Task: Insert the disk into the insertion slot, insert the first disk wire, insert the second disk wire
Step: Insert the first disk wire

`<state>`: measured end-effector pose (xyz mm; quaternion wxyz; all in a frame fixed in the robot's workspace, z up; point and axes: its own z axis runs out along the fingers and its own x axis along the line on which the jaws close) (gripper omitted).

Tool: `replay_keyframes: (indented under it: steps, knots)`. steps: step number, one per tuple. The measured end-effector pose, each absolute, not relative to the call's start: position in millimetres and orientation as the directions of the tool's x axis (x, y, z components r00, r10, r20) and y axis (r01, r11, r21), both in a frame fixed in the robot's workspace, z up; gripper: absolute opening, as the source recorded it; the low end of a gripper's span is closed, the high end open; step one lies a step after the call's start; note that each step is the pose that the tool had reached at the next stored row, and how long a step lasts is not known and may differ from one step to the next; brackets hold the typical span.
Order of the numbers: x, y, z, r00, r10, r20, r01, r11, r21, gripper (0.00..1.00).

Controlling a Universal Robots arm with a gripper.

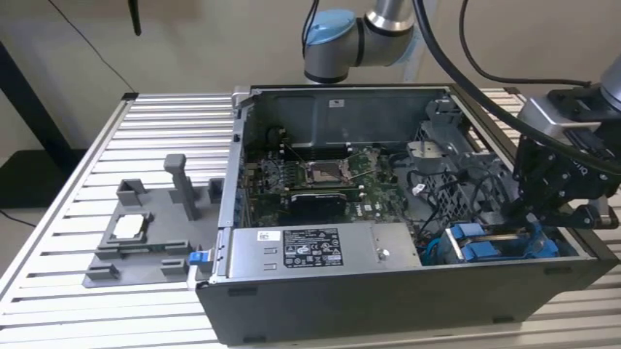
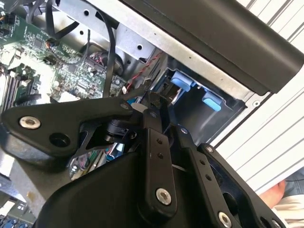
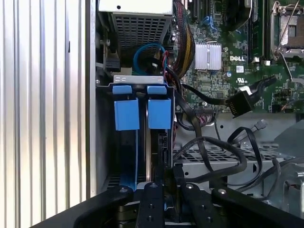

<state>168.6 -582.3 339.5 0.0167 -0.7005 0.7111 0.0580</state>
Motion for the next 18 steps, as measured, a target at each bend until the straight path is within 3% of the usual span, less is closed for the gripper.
replay_keyframes:
  steps: [18]
  knots:
    - [169.6, -581.5, 332.6, -0.034, -0.994, -0.105, -0.998, 0.028, 0.059, 0.19]
